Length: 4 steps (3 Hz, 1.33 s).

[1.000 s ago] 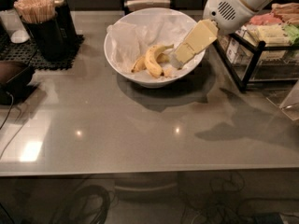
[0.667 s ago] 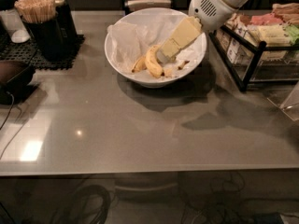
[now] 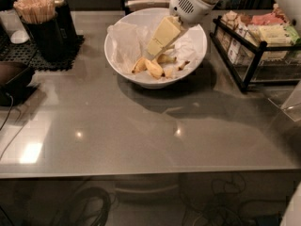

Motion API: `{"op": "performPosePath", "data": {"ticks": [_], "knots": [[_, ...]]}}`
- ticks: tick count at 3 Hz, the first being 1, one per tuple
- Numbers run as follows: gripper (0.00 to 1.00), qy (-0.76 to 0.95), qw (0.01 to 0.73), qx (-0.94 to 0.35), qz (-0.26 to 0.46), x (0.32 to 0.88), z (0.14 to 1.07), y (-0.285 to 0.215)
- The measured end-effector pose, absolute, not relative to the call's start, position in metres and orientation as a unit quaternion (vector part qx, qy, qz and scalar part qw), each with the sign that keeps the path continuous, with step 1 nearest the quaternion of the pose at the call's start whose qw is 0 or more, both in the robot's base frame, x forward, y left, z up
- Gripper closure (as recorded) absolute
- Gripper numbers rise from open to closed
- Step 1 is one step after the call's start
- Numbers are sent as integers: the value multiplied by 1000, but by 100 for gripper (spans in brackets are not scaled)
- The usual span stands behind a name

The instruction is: Pick banana from white bowl

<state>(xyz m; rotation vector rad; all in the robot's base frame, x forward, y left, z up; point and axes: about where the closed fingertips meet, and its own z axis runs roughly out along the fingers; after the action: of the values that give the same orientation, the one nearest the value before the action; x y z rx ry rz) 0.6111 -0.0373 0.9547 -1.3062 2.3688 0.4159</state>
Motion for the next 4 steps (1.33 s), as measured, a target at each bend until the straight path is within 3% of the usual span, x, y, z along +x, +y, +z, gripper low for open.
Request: {"op": "performPosePath", "data": {"ticks": [4], "knots": [[16, 878, 206, -402, 155, 666, 919, 3]]}}
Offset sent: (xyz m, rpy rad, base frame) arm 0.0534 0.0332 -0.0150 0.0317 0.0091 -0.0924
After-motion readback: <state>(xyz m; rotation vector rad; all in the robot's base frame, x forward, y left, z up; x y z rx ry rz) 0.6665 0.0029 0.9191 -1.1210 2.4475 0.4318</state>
